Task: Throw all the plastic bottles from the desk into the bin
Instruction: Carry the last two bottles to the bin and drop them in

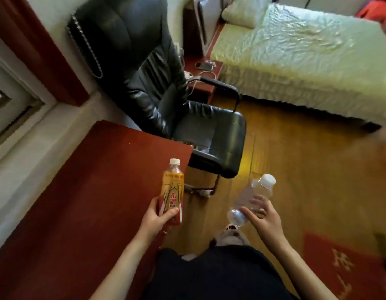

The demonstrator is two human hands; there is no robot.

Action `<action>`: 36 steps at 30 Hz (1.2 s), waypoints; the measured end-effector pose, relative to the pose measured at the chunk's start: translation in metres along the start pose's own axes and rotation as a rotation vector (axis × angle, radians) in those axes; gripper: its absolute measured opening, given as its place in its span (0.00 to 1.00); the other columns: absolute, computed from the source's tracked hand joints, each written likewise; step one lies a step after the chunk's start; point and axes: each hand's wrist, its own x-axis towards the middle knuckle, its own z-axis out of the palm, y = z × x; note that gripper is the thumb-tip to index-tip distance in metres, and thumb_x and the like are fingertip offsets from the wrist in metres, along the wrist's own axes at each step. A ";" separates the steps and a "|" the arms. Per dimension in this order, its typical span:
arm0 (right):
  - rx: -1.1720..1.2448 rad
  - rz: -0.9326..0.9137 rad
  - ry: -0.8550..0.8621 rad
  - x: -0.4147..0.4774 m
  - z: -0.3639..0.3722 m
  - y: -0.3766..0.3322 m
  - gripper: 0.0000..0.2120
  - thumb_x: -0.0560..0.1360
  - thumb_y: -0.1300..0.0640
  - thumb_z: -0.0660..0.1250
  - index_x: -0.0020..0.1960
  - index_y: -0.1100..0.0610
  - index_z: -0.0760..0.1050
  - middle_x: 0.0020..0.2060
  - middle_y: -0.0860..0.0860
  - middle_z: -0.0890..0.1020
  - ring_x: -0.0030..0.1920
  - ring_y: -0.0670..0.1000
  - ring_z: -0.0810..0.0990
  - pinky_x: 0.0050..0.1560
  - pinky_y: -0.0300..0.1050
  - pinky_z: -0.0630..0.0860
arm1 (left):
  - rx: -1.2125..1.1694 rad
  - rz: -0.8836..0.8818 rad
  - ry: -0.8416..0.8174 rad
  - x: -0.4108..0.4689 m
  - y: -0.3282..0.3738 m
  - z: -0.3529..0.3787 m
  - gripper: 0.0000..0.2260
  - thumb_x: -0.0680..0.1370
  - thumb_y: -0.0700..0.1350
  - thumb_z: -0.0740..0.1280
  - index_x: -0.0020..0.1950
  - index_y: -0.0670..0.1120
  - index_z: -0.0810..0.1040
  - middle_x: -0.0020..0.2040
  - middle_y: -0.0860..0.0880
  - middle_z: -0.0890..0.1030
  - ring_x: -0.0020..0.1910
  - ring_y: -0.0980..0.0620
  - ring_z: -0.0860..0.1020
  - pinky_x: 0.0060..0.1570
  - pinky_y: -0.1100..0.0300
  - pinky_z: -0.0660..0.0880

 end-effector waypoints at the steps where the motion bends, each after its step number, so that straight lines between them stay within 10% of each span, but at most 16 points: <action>1: 0.005 0.022 0.047 0.000 -0.016 0.006 0.22 0.68 0.53 0.77 0.57 0.46 0.72 0.53 0.47 0.81 0.51 0.49 0.82 0.45 0.40 0.81 | 0.024 0.017 -0.039 0.012 0.012 0.014 0.24 0.71 0.49 0.74 0.63 0.52 0.68 0.54 0.54 0.78 0.52 0.55 0.79 0.46 0.62 0.77; 7: 0.072 0.155 0.308 -0.003 -0.113 0.054 0.31 0.62 0.37 0.76 0.59 0.50 0.73 0.53 0.45 0.81 0.52 0.48 0.81 0.48 0.39 0.77 | 0.177 0.051 -0.293 0.071 0.066 0.132 0.23 0.73 0.46 0.73 0.64 0.49 0.68 0.57 0.48 0.79 0.53 0.50 0.80 0.45 0.58 0.81; 13: 0.128 0.286 0.516 0.019 -0.198 0.100 0.21 0.70 0.55 0.76 0.60 0.54 0.74 0.52 0.45 0.80 0.55 0.51 0.78 0.46 0.36 0.72 | 0.339 0.040 -0.462 0.108 0.096 0.272 0.37 0.60 0.64 0.75 0.64 0.51 0.70 0.57 0.51 0.80 0.56 0.51 0.79 0.55 0.53 0.78; 17: 0.179 0.324 0.568 0.044 -0.250 0.108 0.22 0.71 0.54 0.75 0.62 0.54 0.73 0.54 0.49 0.79 0.54 0.50 0.78 0.44 0.34 0.71 | 0.414 0.073 -0.528 0.123 0.120 0.354 0.25 0.70 0.51 0.75 0.62 0.49 0.70 0.56 0.49 0.79 0.56 0.50 0.79 0.49 0.59 0.78; 22: 0.198 0.323 0.645 0.087 -0.312 0.105 0.24 0.69 0.47 0.75 0.62 0.49 0.72 0.55 0.45 0.80 0.54 0.46 0.79 0.46 0.37 0.73 | 0.448 0.081 -0.589 0.151 0.160 0.426 0.43 0.55 0.66 0.76 0.64 0.48 0.70 0.56 0.47 0.80 0.54 0.48 0.80 0.51 0.50 0.81; 30: 0.233 0.362 0.744 0.184 -0.413 0.127 0.21 0.70 0.52 0.76 0.59 0.48 0.71 0.52 0.44 0.79 0.50 0.36 0.76 0.44 0.31 0.69 | 0.547 0.111 -0.650 0.246 0.204 0.553 0.29 0.63 0.54 0.79 0.59 0.49 0.71 0.53 0.49 0.79 0.53 0.48 0.80 0.43 0.57 0.79; 36: 0.257 0.413 0.857 0.270 -0.527 0.137 0.20 0.72 0.53 0.75 0.60 0.49 0.71 0.55 0.47 0.78 0.55 0.47 0.77 0.45 0.30 0.68 | 0.576 0.179 -0.752 0.326 0.279 0.712 0.24 0.70 0.47 0.75 0.62 0.46 0.70 0.54 0.48 0.79 0.52 0.49 0.80 0.38 0.61 0.80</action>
